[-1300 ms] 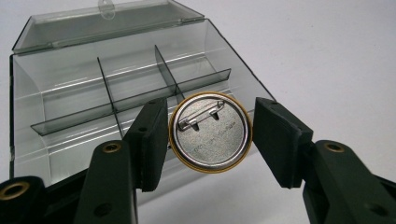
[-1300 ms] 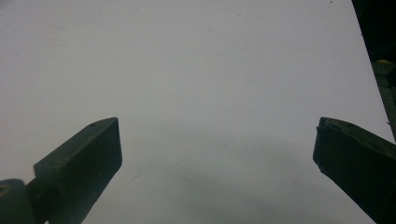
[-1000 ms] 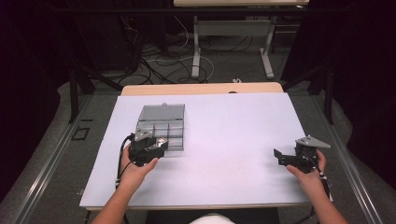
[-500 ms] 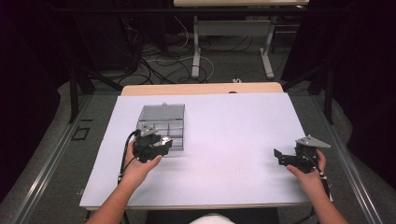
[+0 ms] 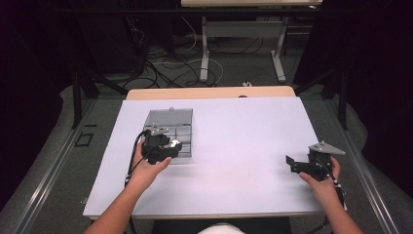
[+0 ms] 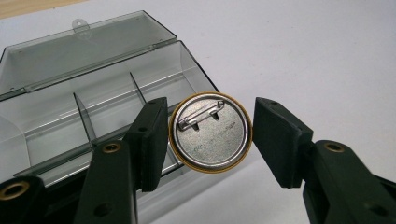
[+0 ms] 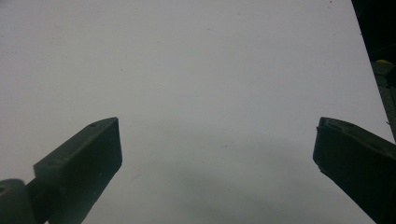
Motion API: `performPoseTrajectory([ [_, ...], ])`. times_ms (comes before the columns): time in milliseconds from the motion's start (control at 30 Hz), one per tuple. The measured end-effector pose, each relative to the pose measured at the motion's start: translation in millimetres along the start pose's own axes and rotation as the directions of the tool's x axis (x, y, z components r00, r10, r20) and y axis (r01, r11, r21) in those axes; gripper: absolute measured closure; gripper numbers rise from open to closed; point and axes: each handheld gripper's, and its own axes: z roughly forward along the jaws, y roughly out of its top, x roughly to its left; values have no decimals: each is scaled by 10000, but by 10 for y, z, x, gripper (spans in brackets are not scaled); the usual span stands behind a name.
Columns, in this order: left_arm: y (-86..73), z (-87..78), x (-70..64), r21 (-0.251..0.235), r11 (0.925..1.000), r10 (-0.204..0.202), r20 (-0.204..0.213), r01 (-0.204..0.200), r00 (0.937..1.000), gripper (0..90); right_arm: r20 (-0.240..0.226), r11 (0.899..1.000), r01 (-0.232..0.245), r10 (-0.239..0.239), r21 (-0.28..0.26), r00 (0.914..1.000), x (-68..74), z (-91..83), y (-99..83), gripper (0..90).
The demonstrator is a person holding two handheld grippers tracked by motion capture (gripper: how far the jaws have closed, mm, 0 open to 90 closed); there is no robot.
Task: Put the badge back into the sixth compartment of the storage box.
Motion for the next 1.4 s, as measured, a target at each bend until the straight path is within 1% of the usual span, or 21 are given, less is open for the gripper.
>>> performPoseTrajectory([
  [33,7,6,-4,-45,9999,-121,33,121,9999,468,2,10000,-2,2,-4,10000,0,0,0,11],
  [100,27,4,11,80,9999,-88,-47,88,10000,468,-13,10000,41,-41,4,10000,-3,-2,-1,11],
  [133,33,12,11,18,9998,-174,-46,175,9998,468,-15,10000,37,-37,4,10000,-2,-2,-1,11],
  [167,40,13,20,96,9999,-135,-30,135,9999,468,-14,10000,51,-51,6,10000,-3,-2,-1,11],
  [200,47,20,19,81,9997,-238,-41,238,9997,468,-8,10000,14,-14,-3,10000,-2,-1,0,11],
  [267,58,33,29,130,9996,-242,-62,243,9997,468,-5,10000,0,0,2,10000,-1,0,-1,11],
  [333,64,55,32,119,9992,-375,-33,376,9993,468,-2,10000,4,-4,3,10000,-1,1,0,11],
  [367,70,56,44,297,9991,-299,-25,300,9995,468,-6,10000,6,-6,1,10000,-1,0,0,11],
  [400,70,74,44,229,9989,-419,-3,419,9991,469,-7,10000,-2,2,1,10000,0,0,0,11],
  [433,76,80,53,308,9987,-395,-61,396,9992,469,-4,10000,1,-1,3,10000,-1,1,0,11],
  [533,83,115,65,396,9976,-563,-71,565,9984,468,-6,10000,-5,5,8,10000,-2,1,-1,11],
  [667,94,156,84,546,9963,-661,-113,666,9978,469,-11,10000,-3,3,6,10000,-5,2,-2,11],
  [867,110,218,111,648,9921,-1070,-73,1073,9942,469,-3,10000,15,-15,12,10000,-10,1,-2,11],
  [967,120,250,120,710,9908,-1154,-24,1152,9933,469,-15,10000,-5,5,12,10000,-8,2,-2,11],
  [1000,123,266,114,699,9895,-1268,-22,1267,9919,468,-23,10000,-10,10,16,10000,-7,3,-2,11],
  [1033,125,276,119,773,9899,-1191,-7,1188,9929,468,-19,10000,-22,22,19,10000,-4,4,-2,11],
  [1233,138,361,114,1050,9862,-1280,-46,1278,9918,468,-25,10000,-28,28,34,10000,-3,4,-3,11],
  [1267,138,376,110,1043,9849,-1389,-24,1384,9903,469,-3,10000,-29,29,25,10000,-3,5,-3,11],
  [1400,150,417,111,1194,9827,-1426,-21,1418,9898,469,-35,10000,-38,38,46,10000,-6,7,-4,11],
])
